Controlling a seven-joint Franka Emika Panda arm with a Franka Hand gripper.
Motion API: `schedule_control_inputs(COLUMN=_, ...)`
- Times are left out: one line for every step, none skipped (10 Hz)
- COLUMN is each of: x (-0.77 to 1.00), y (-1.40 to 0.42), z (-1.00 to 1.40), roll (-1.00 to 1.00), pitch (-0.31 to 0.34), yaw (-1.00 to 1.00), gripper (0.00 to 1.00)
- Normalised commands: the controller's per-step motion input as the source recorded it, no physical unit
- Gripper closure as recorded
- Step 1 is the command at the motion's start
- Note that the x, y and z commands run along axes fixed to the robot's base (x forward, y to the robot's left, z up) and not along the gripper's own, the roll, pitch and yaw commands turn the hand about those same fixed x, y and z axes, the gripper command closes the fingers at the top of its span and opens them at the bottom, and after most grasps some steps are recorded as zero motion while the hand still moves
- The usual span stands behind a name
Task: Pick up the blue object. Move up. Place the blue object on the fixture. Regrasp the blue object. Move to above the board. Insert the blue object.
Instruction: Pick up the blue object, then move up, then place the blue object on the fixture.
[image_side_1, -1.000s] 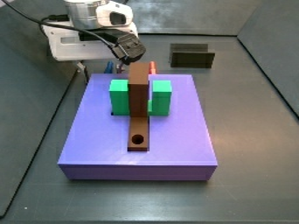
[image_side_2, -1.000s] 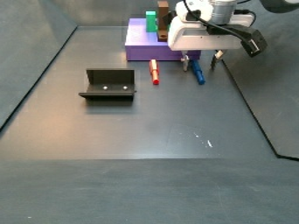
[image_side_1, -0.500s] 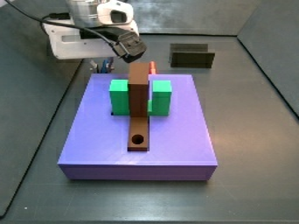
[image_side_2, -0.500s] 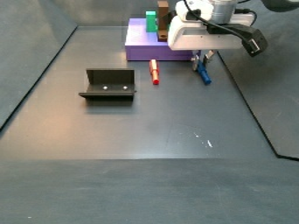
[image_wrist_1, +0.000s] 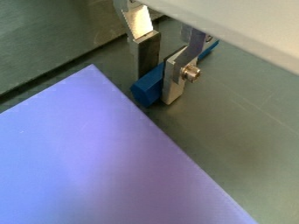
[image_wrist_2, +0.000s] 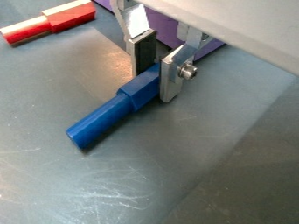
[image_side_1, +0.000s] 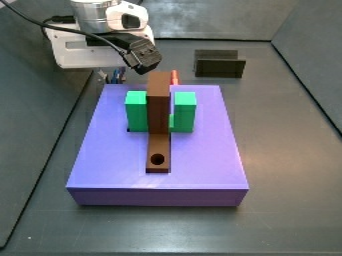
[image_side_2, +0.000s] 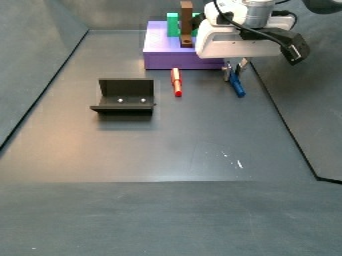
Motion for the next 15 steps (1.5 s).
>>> schedule_control_inputs(x=0.0, y=0.0, z=0.0, roll=0.0, pitch=0.0, yaw=0.0, gripper=1.0)
schedule_control_inputs(x=0.0, y=0.0, z=0.0, roll=0.0, pitch=0.0, yaw=0.0, gripper=1.0)
schedule_control_inputs(x=0.0, y=0.0, z=0.0, roll=0.0, pitch=0.0, yaw=0.0, gripper=1.0)
schedule_control_inputs(x=0.0, y=0.0, z=0.0, roll=0.0, pitch=0.0, yaw=0.0, gripper=1.0)
schedule_control_inputs(x=0.0, y=0.0, z=0.0, roll=0.0, pitch=0.0, yaw=0.0, gripper=1.0)
schedule_control_inputs(x=0.0, y=0.0, z=0.0, roll=0.0, pitch=0.0, yaw=0.0, gripper=1.0)
schedule_control_inputs(x=0.0, y=0.0, z=0.83, roll=0.0, pitch=0.0, yaw=0.0, gripper=1.0)
schedule_control_inputs(x=0.0, y=0.02, z=0.79, roll=0.0, pitch=0.017, yaw=0.0, gripper=1.0)
schedule_control_inputs(x=-0.02, y=0.01, z=0.55, roll=-0.01, pitch=0.081, yaw=0.0, gripper=1.0)
schedule_control_inputs(x=0.01, y=0.0, z=0.29, roll=-0.03, pitch=0.069, yaw=0.01, gripper=1.0)
schedule_control_inputs(x=0.04, y=0.01, z=0.0, roll=-0.04, pitch=0.02, yaw=0.0, gripper=1.0)
schedule_control_inputs(x=0.53, y=0.12, z=0.19, roll=-0.38, pitch=0.649, yaw=-0.29, gripper=1.0)
schedule_control_inputs(x=0.47, y=0.04, z=0.14, roll=-0.77, pitch=0.411, yaw=-0.39, gripper=1.0)
schedule_control_inputs(x=0.5, y=0.02, z=0.17, roll=-1.0, pitch=0.129, yaw=-0.27, gripper=1.0)
schedule_control_inputs(x=0.52, y=0.07, z=0.12, roll=-1.0, pitch=0.0, yaw=-0.14, gripper=1.0)
